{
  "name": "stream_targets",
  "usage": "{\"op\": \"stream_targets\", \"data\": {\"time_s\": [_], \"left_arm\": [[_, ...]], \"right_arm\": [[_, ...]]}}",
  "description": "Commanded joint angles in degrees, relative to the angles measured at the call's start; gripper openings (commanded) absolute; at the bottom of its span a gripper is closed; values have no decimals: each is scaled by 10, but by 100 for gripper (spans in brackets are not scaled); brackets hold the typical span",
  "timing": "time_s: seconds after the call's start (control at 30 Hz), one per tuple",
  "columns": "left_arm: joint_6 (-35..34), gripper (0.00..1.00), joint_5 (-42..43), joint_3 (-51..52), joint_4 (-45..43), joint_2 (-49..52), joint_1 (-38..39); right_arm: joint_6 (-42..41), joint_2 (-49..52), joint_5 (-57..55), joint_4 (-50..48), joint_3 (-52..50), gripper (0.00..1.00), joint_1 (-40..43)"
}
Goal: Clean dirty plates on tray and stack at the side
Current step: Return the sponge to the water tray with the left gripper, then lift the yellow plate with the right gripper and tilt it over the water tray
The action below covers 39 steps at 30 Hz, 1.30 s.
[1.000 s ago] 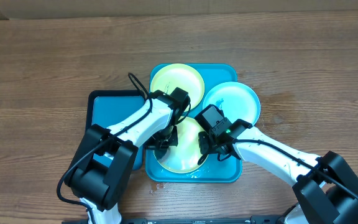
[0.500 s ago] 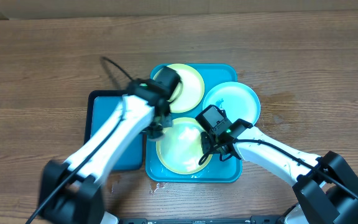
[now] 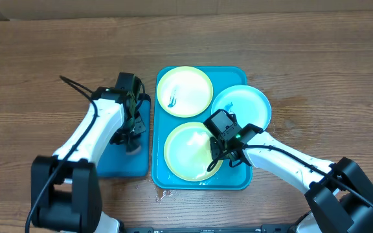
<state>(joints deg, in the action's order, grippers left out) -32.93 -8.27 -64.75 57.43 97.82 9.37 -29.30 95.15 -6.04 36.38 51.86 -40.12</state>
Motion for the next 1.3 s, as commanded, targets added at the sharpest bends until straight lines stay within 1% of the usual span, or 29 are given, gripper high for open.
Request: {"op": "stream_targets", "data": {"time_s": [0.0, 0.03, 0.1, 0.2, 0.3, 0.47, 0.6, 0.7, 0.8, 0.87, 1.0, 1.13, 1.27], "left_arm": [[43, 40, 28, -4, -14, -2, -2], [43, 48, 31, -8, -12, -2, -2], [46, 53, 46, -24, -2, -5, -5], [54, 56, 67, -58, 27, -19, -8], [59, 59, 68, -103, 74, -49, -13], [62, 74, 68, -190, 146, -115, -28], [63, 83, 66, -245, 192, -174, -39], [75, 100, 66, -272, 210, -215, -42], [82, 100, 64, -284, 217, -251, -42], [83, 100, 64, -284, 217, -275, -42], [83, 100, 64, -284, 221, -308, -42], [83, 100, 69, -284, 225, -320, -42], [83, 100, 68, -284, 243, -322, -42]], "right_arm": [[6, 2, -32, 0, -2, 4, 2], [6, 2, -33, -1, -2, 4, 2], [6, 2, -34, -1, -1, 4, 2], [8, -3, -34, 16, 16, 4, 2], [19, -14, -34, 53, 57, 4, 2], [27, -25, -34, 126, 153, 4, 2], [42, -25, -34, 143, 215, 4, 0], [80, -25, -37, 131, 248, 4, -7], [79, -25, -33, 112, 253, 4, -7], [82, -25, -3, 94, 253, 4, -10], [82, -25, 15, 39, 253, 4, -37], [82, -14, -34, -35, 253, 4, -93], [84, 23, -143, -101, 253, 4, -153]]}}
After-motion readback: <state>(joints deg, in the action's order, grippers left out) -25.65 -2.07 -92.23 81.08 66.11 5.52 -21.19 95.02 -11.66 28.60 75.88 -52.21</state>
